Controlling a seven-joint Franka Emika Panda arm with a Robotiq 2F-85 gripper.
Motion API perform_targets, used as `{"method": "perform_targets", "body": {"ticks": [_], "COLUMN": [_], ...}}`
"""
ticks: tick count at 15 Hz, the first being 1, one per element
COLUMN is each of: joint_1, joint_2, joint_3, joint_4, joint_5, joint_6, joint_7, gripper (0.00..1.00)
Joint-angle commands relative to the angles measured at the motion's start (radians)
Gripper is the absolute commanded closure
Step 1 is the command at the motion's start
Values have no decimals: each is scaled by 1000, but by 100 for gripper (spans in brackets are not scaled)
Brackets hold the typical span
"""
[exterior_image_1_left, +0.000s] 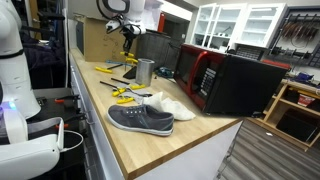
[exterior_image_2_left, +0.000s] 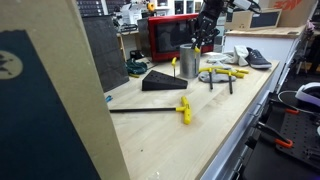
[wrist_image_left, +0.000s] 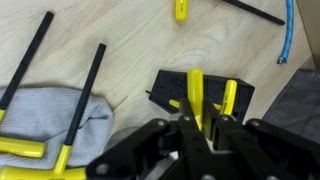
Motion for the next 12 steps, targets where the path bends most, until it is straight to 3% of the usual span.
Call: {"method": "perform_targets", "body": {"ticks": [1,12], "joint_1": [4,21], "joint_2": [69,139], "joint_3": [-9,19], "joint_4": [47,90], "joint_5": [40,69], "joint_6": [9,36], "joint_7": [-49,-66], "gripper": [96,96]}}
